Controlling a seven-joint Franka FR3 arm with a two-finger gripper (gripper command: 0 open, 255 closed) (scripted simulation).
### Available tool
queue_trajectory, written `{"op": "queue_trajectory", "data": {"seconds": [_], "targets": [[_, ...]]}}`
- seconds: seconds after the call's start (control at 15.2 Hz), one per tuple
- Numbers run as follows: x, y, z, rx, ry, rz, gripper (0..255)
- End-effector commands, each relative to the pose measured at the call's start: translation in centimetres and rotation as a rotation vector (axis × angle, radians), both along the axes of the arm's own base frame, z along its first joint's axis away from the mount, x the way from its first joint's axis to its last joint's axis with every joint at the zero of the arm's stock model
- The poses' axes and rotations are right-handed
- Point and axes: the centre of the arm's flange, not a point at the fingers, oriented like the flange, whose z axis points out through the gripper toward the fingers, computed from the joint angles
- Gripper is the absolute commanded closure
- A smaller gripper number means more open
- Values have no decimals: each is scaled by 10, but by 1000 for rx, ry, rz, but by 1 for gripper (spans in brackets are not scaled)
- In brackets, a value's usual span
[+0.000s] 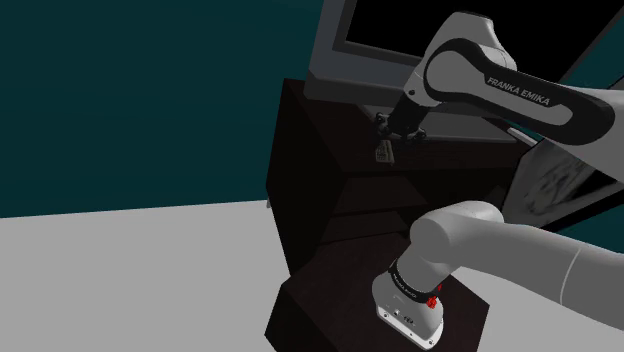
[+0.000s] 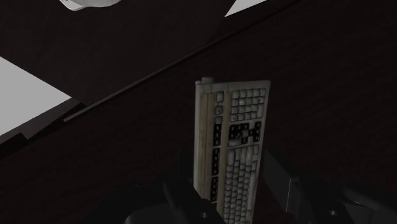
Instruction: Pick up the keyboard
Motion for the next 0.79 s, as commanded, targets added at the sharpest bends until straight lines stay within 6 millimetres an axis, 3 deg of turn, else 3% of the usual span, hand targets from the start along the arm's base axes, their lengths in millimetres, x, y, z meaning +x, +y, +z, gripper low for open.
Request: {"op": "queue_trajectory", "data": {"seconds": [0.0, 0.73], "targets": [[0, -1, -2, 1, 1, 0, 255], [0, -1, 57, 1, 1, 0, 255]]}}
